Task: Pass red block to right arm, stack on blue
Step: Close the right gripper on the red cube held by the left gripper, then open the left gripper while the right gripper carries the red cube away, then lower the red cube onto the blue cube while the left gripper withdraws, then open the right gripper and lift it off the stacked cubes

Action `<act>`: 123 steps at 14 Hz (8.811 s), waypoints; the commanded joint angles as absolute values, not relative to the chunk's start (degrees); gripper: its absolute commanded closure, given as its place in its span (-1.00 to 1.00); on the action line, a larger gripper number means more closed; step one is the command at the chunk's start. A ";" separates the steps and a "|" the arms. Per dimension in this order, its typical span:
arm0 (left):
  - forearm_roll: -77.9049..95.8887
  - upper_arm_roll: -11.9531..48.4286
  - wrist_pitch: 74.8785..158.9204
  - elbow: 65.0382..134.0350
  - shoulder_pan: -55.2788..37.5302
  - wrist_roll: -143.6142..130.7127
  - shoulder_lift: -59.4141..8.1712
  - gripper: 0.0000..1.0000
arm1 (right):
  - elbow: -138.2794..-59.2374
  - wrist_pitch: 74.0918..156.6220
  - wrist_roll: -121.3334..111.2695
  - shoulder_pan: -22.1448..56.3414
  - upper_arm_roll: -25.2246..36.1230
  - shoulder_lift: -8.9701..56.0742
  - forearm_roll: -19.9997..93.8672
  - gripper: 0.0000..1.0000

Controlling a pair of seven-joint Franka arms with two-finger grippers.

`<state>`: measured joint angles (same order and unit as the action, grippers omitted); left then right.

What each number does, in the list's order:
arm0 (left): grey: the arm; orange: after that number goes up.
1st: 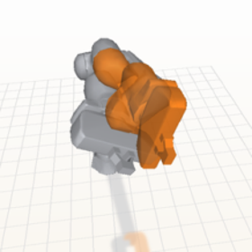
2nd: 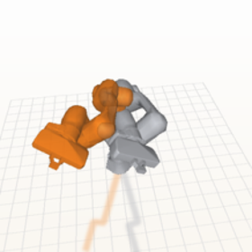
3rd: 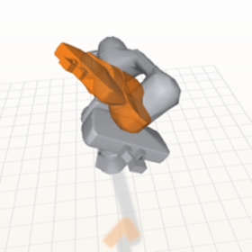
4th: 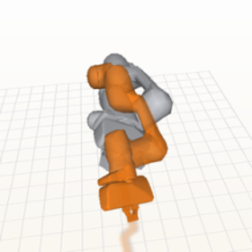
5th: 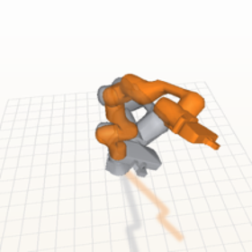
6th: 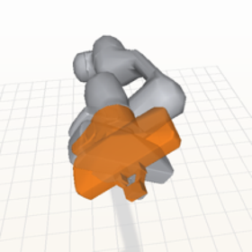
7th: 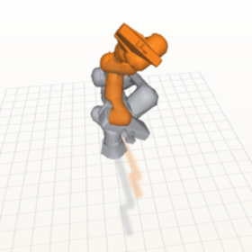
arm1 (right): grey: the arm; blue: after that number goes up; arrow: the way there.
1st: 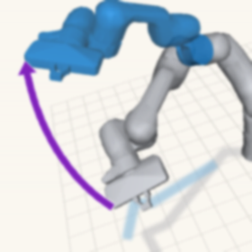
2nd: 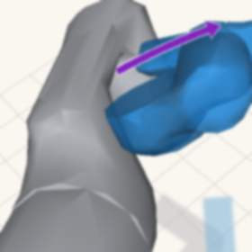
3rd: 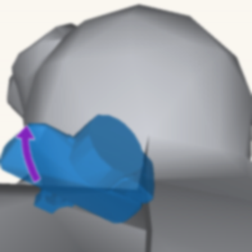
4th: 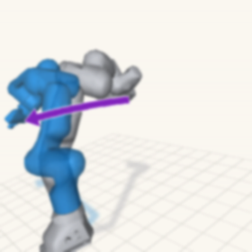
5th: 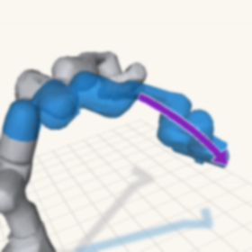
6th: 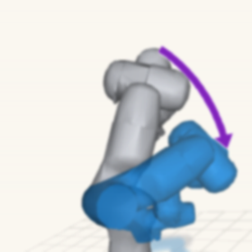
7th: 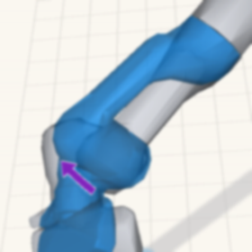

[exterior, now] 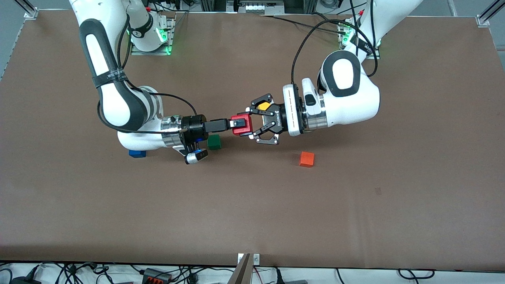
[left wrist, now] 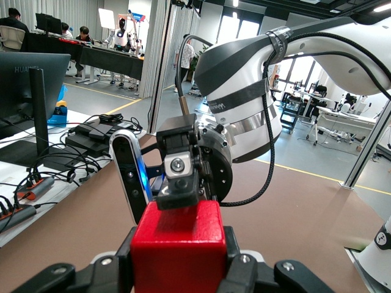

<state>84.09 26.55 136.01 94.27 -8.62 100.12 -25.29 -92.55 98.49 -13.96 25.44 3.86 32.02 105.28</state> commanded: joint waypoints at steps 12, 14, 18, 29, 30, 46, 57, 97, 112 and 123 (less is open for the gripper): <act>87.19 26.98 138.69 95.10 -8.88 104.42 -24.61 -1.00 | -92.29 98.70 -21.09 26.02 4.04 32.26 106.44 1.00; 87.19 26.98 138.34 95.10 -8.62 104.33 -24.52 -1.00 | -92.29 98.61 -21.09 26.02 4.04 32.26 106.44 1.00; 87.01 26.90 136.68 95.19 -7.39 104.24 -24.17 -1.00 | -92.37 98.44 -23.54 25.49 4.13 32.26 105.91 1.00; 66.85 26.37 124.99 93.08 -2.03 95.21 -24.00 -1.00 | -92.46 97.73 -22.76 16.80 5.01 31.29 74.40 1.00; 62.53 26.37 122.46 92.90 -1.50 90.92 -23.82 -1.00 | -92.46 97.73 -22.59 16.27 5.18 31.12 69.83 1.00; 6.18 24.44 98.45 89.83 0.00 29.94 -22.77 -1.00 | -93.25 99.67 -2.65 17.23 11.34 27.60 7.23 1.00; -8.62 23.03 80.44 71.91 2.98 2.23 -21.01 -1.00 | -110.56 117.06 4.04 19.60 11.34 18.98 -0.79 1.00; -1.93 3.16 91.49 91.41 -1.14 -1.93 1.05 -1.00 | -124.80 146.51 9.23 18.28 12.22 19.86 -4.83 1.00; -1.85 3.16 91.41 91.41 -1.14 -1.93 1.05 -1.00 | -114.46 129.42 10.11 16.97 12.57 14.59 -4.31 -1.00; -1.85 3.25 91.41 91.41 -1.23 -1.93 1.05 -1.00 | -90.11 102.58 6.78 14.68 12.66 14.06 -3.87 -1.00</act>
